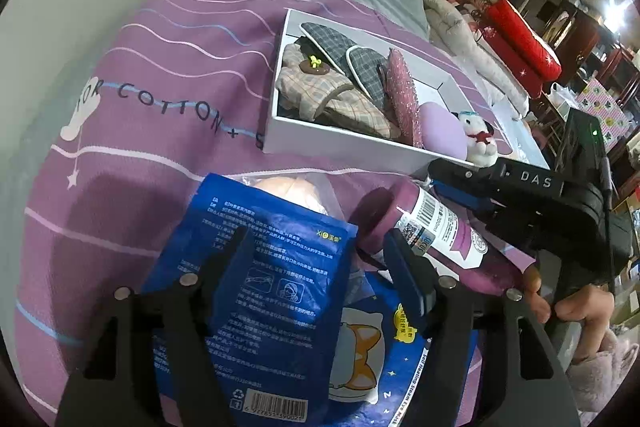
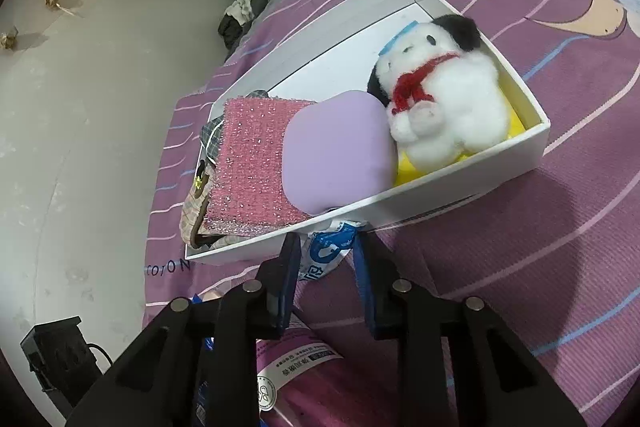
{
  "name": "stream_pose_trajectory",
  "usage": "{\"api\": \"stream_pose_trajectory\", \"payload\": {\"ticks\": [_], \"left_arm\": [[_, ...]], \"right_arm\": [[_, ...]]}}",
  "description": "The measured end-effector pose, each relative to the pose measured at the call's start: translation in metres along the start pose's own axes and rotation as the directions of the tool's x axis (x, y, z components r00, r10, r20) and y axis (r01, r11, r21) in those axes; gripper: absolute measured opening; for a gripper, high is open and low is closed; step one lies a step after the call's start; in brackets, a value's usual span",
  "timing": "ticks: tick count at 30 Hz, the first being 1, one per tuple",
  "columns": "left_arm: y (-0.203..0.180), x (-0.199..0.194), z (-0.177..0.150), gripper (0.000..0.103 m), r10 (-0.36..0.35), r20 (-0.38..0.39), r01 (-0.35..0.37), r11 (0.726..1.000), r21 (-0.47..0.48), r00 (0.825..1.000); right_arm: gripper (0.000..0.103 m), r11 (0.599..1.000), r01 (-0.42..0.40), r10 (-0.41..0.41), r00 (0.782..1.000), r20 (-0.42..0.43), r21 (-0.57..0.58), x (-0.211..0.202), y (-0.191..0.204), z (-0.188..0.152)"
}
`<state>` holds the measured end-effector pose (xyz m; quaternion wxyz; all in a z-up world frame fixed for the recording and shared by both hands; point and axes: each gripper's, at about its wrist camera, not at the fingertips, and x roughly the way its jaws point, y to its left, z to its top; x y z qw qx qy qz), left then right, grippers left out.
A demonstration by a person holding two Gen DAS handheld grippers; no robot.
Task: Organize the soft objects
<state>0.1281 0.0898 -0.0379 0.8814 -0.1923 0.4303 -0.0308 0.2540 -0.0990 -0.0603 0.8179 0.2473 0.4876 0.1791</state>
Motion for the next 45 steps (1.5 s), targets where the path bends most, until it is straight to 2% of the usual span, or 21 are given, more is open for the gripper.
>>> {"api": "stream_pose_trajectory", "payload": {"ticks": [2, 10, 14, 16, 20, 26, 31, 40, 45], "left_arm": [[-0.001, 0.000, -0.001, 0.068, 0.004, 0.003, -0.004, 1.000, 0.005, 1.000], [-0.007, 0.002, -0.003, 0.069, 0.050, 0.012, -0.050, 0.997, 0.060, 0.999], [-0.006, 0.002, -0.002, 0.069, 0.050, 0.013, -0.050, 0.997, 0.063, 0.999], [-0.006, 0.001, -0.002, 0.069, 0.045, 0.013, -0.046, 0.997, 0.060, 0.999], [-0.007, 0.002, -0.002, 0.069, 0.051, 0.014, -0.052, 0.996, 0.067, 0.999], [-0.017, 0.007, -0.002, 0.069, 0.104, 0.004, -0.103, 0.988, 0.115, 0.995], [-0.022, 0.010, 0.002, 0.069, 0.126, -0.003, -0.124, 0.986, 0.115, 0.992], [-0.037, 0.018, 0.011, 0.069, 0.101, -0.030, -0.098, 0.991, 0.091, 0.994], [-0.049, 0.023, 0.017, 0.069, 0.064, -0.047, -0.059, 0.994, 0.087, 0.997]], "right_arm": [[0.017, 1.000, -0.003, 0.003, 1.000, -0.001, 0.010, 0.001, -0.002, 0.000], [0.013, 1.000, 0.004, -0.004, 1.000, 0.010, 0.030, -0.001, -0.010, -0.003], [0.011, 1.000, -0.012, 0.011, 0.999, 0.036, 0.026, -0.006, -0.010, -0.006], [0.007, 0.999, -0.025, 0.024, 0.999, 0.046, 0.027, -0.011, -0.013, -0.006], [0.007, 0.998, -0.055, 0.053, 0.996, 0.067, 0.023, -0.019, -0.012, -0.007], [0.007, 0.997, -0.076, 0.076, 0.993, 0.094, -0.005, -0.037, -0.007, -0.005], [0.007, 0.995, -0.103, 0.102, 0.988, 0.114, -0.005, -0.050, -0.004, -0.005], [0.007, 0.991, -0.123, 0.128, 0.984, 0.125, -0.044, -0.059, 0.012, -0.010], [0.007, 0.991, -0.134, 0.134, 0.982, 0.137, -0.009, -0.067, 0.006, -0.014]]}}
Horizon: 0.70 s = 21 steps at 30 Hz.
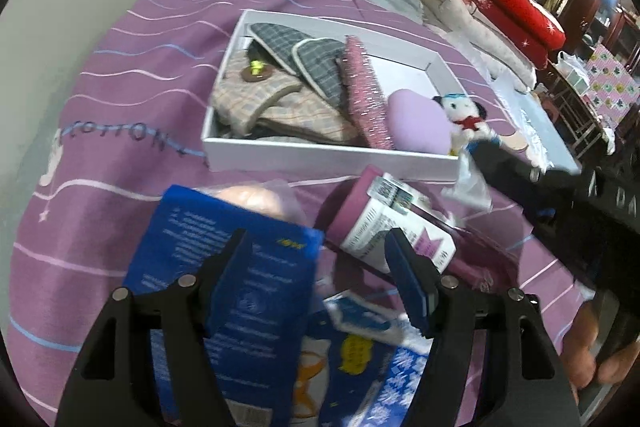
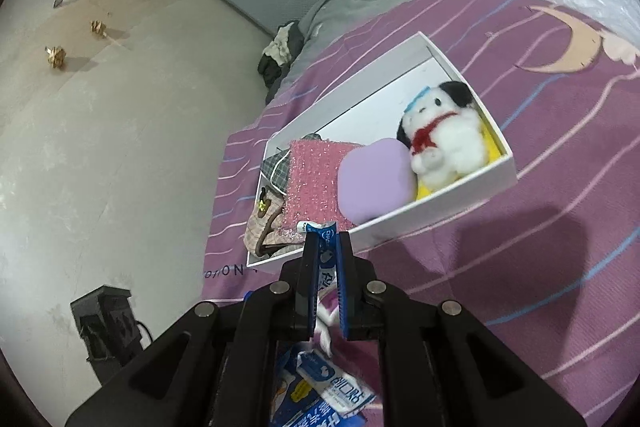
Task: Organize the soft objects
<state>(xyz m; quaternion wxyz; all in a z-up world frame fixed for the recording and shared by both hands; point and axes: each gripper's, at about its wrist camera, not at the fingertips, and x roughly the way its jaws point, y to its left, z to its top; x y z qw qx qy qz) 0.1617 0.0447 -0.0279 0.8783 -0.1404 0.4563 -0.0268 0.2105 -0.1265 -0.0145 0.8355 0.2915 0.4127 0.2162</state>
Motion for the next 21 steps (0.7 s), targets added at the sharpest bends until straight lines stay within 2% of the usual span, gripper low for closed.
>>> {"api": "stream_pose_trajectory", "payload": {"ticks": [6, 14, 21], "left_arm": [[-0.007, 0.012, 0.012, 0.070, -0.118, -0.044, 0.114, 0.990, -0.080, 0.992], [-0.034, 0.012, 0.011, 0.070, -0.093, -0.032, 0.093, 0.996, -0.003, 0.995], [-0.036, 0.000, 0.002, 0.070, -0.011, -0.023, 0.013, 0.997, 0.071, 1.000]], "right_arm": [[0.007, 1.000, 0.005, -0.005, 1.000, -0.004, -0.013, -0.005, 0.003, -0.007], [0.007, 1.000, 0.025, -0.025, 0.999, 0.048, 0.017, -0.019, -0.007, -0.001], [0.007, 1.000, 0.009, -0.010, 0.998, 0.059, 0.023, -0.011, -0.013, -0.006]]}}
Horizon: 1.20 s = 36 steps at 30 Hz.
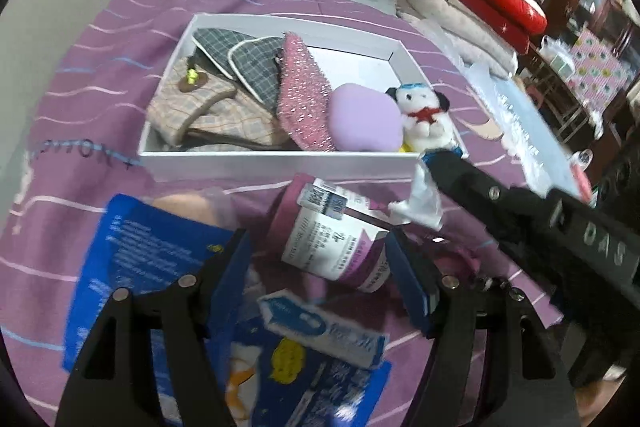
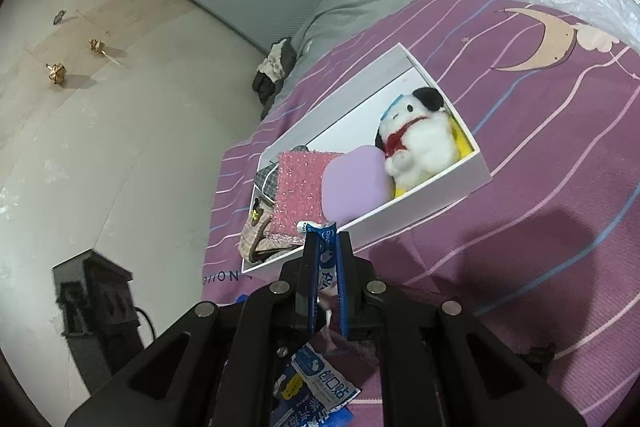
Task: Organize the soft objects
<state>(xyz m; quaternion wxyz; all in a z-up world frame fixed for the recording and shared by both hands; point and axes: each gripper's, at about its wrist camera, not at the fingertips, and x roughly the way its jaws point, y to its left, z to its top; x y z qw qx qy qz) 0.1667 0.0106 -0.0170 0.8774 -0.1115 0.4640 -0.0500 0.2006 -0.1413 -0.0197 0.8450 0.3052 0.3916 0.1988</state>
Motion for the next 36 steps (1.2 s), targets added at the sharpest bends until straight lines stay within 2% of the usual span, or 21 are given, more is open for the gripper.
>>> {"api": "stream_pose_trajectory", "payload": {"ticks": [3, 5, 11, 19, 22, 26, 31, 36], "left_arm": [[0.001, -0.005, -0.006, 0.070, 0.058, 0.007, -0.059, 0.997, 0.051, 0.998], [0.005, -0.007, -0.007, 0.070, 0.066, 0.000, -0.066, 0.996, 0.057, 0.998], [0.021, -0.017, -0.008, 0.070, -0.020, -0.018, 0.020, 1.000, -0.018, 1.000], [0.027, -0.032, -0.013, 0.070, -0.103, -0.034, 0.101, 0.993, -0.059, 0.994], [0.021, -0.033, -0.019, 0.070, -0.111, -0.054, 0.111, 0.994, -0.015, 0.992], [0.009, -0.025, -0.026, 0.069, -0.080, -0.081, 0.087, 0.993, 0.080, 0.993], [0.002, -0.012, -0.037, 0.068, -0.106, -0.125, 0.124, 0.981, 0.147, 0.986], [-0.004, 0.004, -0.040, 0.060, -0.059, -0.139, 0.083, 0.982, 0.171, 0.989]], "right_arm": [[0.007, 1.000, -0.013, 0.014, 1.000, -0.010, 0.008, -0.002, -0.001, 0.002], [0.007, 1.000, -0.019, 0.019, 1.000, -0.006, 0.004, -0.005, 0.000, 0.003], [0.007, 0.999, -0.032, 0.032, 0.999, -0.016, -0.017, -0.010, 0.008, 0.004], [0.007, 0.999, -0.029, 0.028, 0.999, -0.038, -0.030, -0.020, 0.016, 0.003], [0.007, 0.999, -0.031, 0.029, 0.999, -0.035, -0.035, -0.026, 0.017, 0.006], [0.007, 0.998, -0.039, 0.037, 0.999, -0.032, -0.044, -0.033, 0.018, 0.010], [0.007, 0.997, -0.050, 0.049, 0.999, -0.023, -0.057, -0.040, 0.018, 0.014], [0.007, 0.997, -0.054, 0.053, 0.998, -0.027, -0.052, -0.040, 0.014, 0.015]]}}
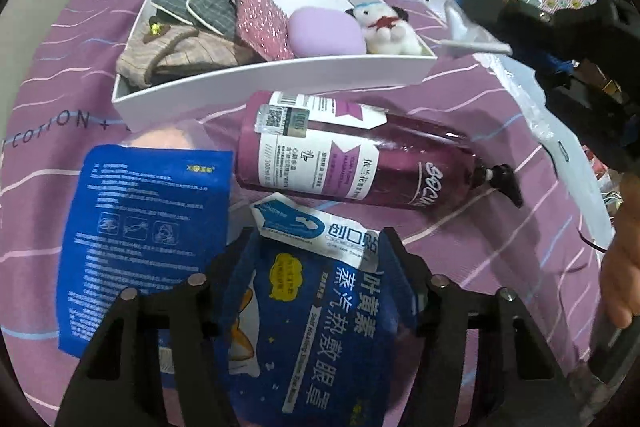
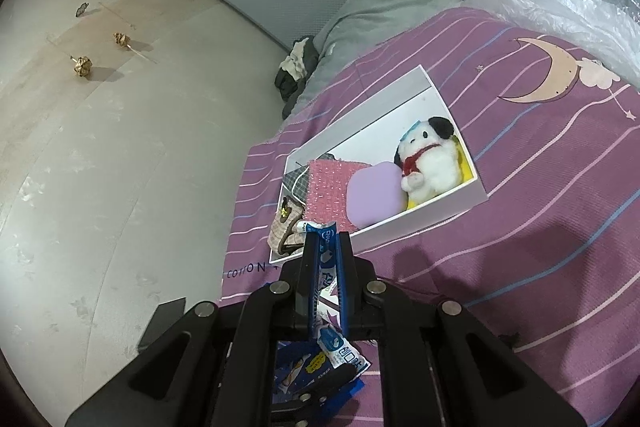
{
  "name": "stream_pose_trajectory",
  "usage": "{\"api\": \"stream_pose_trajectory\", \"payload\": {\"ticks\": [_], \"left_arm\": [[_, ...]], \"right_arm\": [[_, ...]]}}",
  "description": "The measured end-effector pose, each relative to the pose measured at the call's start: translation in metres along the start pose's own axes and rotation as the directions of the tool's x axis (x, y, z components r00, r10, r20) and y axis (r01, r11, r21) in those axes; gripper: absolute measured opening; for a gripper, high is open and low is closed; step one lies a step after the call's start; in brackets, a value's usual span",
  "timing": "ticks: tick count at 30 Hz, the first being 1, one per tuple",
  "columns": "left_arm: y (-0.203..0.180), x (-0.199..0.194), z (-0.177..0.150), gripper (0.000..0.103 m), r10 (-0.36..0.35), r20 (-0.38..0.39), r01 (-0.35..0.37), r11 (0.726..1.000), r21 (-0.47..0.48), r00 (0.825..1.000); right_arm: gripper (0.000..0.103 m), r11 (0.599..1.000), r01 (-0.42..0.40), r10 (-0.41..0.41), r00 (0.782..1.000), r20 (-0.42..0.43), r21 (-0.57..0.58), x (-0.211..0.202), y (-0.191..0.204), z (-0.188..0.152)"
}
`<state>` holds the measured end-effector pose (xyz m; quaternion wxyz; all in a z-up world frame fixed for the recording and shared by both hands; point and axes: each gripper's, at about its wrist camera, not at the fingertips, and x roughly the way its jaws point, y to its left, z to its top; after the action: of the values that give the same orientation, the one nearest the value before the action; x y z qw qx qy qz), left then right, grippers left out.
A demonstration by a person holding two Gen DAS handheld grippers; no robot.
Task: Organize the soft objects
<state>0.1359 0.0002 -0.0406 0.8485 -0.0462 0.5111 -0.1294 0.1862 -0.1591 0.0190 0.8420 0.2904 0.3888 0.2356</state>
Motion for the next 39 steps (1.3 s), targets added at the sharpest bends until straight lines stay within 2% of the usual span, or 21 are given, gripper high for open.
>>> {"api": "stream_pose_trajectory", "payload": {"ticks": [2, 5, 10, 13, 17, 22, 23, 25, 26, 27, 30, 33, 38, 39], "left_arm": [[-0.002, 0.001, 0.000, 0.056, 0.006, 0.003, -0.006, 1.000, 0.007, 1.000], [-0.004, 0.004, 0.000, 0.044, 0.005, 0.001, -0.005, 1.000, 0.016, 1.000], [-0.007, 0.006, 0.001, 0.016, 0.022, -0.001, -0.022, 1.000, 0.014, 1.000], [-0.005, 0.006, 0.002, 0.007, 0.013, -0.001, -0.013, 1.000, -0.002, 1.000], [-0.003, 0.004, 0.002, 0.001, 0.035, -0.003, -0.035, 0.999, 0.008, 0.999], [-0.004, -0.003, 0.003, 0.001, 0.047, 0.012, -0.047, 0.999, 0.010, 0.999], [-0.003, -0.004, 0.003, 0.006, 0.045, 0.008, -0.045, 0.999, 0.003, 0.999], [-0.001, -0.005, 0.003, 0.028, 0.041, 0.004, -0.041, 0.999, -0.013, 0.999], [-0.001, -0.006, 0.003, 0.045, 0.038, 0.013, -0.038, 0.999, -0.020, 0.999], [-0.002, -0.007, 0.004, 0.052, 0.034, 0.023, -0.034, 0.999, -0.021, 0.999], [-0.007, -0.003, 0.007, 0.052, 0.032, 0.016, -0.032, 0.999, -0.013, 0.999], [-0.016, 0.012, 0.009, 0.052, 0.084, -0.023, -0.083, 0.996, 0.013, 0.996], [-0.019, 0.028, 0.013, 0.051, 0.070, -0.058, -0.071, 0.997, -0.016, 0.996], [-0.018, 0.028, 0.013, 0.047, 0.067, -0.058, -0.068, 0.997, -0.020, 0.996]], "right_arm": [[0.007, 1.000, -0.001, 0.001, 1.000, -0.001, 0.004, 0.000, -0.001, 0.001], [0.007, 1.000, 0.000, 0.000, 1.000, -0.001, 0.008, -0.001, -0.003, 0.002], [0.007, 1.000, -0.002, 0.002, 1.000, 0.000, 0.014, -0.001, -0.005, 0.002], [0.007, 1.000, -0.006, 0.006, 1.000, 0.000, 0.012, -0.001, -0.004, 0.003], [0.007, 1.000, -0.010, 0.010, 1.000, -0.005, 0.005, 0.000, -0.002, 0.002], [0.007, 1.000, -0.013, 0.013, 1.000, -0.009, 0.002, 0.001, -0.002, 0.002], [0.007, 1.000, -0.013, 0.013, 1.000, -0.008, 0.003, 0.002, -0.001, 0.002], [0.007, 1.000, -0.015, 0.015, 1.000, -0.009, 0.007, 0.003, -0.003, 0.002], [0.007, 1.000, -0.015, 0.015, 1.000, -0.009, 0.008, 0.003, -0.003, 0.002], [0.007, 1.000, -0.015, 0.015, 1.000, -0.010, 0.009, 0.003, -0.004, 0.003], [0.007, 1.000, -0.014, 0.014, 1.000, -0.012, 0.010, 0.004, -0.004, 0.003], [0.007, 1.000, -0.013, 0.013, 1.000, -0.017, 0.010, 0.005, -0.005, 0.002], [0.007, 1.000, -0.010, 0.010, 1.000, -0.029, 0.010, 0.008, -0.006, 0.001], [0.007, 1.000, -0.010, 0.010, 1.000, -0.030, 0.010, 0.008, -0.006, 0.001]]}}
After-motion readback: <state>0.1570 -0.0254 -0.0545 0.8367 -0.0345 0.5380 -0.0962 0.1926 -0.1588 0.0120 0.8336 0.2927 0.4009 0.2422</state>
